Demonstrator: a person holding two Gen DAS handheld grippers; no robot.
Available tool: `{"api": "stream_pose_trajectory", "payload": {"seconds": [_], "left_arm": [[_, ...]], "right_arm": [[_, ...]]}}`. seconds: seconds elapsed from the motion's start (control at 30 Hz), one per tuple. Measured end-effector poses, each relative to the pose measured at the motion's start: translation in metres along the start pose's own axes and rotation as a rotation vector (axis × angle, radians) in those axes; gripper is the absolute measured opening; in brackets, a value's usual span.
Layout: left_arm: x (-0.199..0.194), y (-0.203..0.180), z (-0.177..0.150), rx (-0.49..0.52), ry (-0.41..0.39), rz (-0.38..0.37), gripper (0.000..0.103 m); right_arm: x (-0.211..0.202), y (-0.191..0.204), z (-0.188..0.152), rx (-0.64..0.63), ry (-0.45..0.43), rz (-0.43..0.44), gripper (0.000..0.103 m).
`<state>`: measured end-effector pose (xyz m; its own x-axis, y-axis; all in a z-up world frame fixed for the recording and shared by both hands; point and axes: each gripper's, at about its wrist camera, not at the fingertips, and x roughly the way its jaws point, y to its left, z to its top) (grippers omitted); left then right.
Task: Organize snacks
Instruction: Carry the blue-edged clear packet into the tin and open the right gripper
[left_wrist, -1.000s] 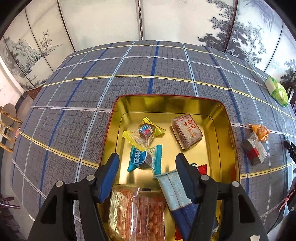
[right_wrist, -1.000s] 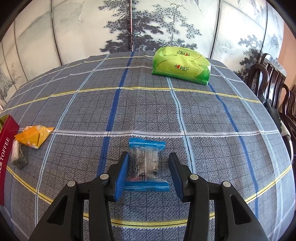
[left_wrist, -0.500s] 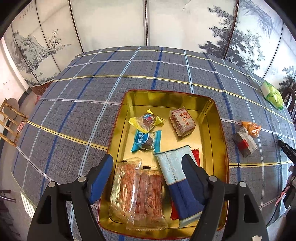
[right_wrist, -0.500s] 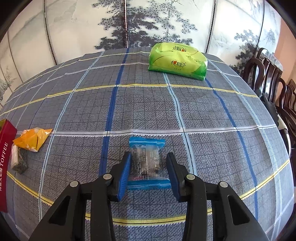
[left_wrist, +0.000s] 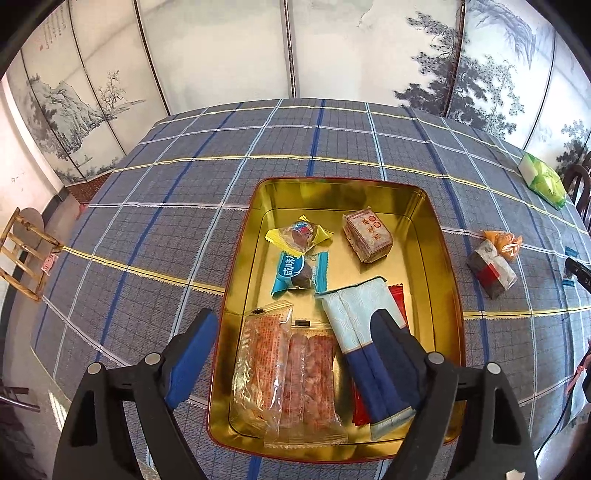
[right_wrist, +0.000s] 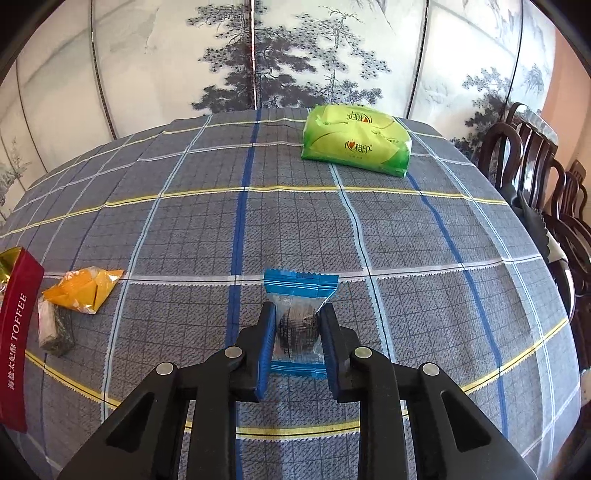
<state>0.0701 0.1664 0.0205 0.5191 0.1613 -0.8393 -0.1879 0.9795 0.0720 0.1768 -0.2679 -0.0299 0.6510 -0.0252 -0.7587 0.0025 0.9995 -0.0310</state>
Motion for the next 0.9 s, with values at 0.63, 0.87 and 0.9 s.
{"api": "stream_pose_trajectory", "payload": {"seconds": [0.63, 0.87, 0.9], "left_arm": [[-0.013, 0.036, -0.009, -0.084, -0.012, 0.000, 0.086], [-0.022, 0.062, -0.014, -0.140, -0.020, 0.038, 0.087], [-0.023, 0.065, -0.015, -0.143, -0.021, 0.045, 0.088]], "right_arm": [[-0.061, 0.164, 0.019, -0.216, -0.070, 0.338, 0.025], [-0.069, 0.252, 0.019, -0.329, -0.062, 0.475, 0.025], [-0.067, 0.265, 0.018, -0.349, -0.057, 0.488, 0.025]]}}
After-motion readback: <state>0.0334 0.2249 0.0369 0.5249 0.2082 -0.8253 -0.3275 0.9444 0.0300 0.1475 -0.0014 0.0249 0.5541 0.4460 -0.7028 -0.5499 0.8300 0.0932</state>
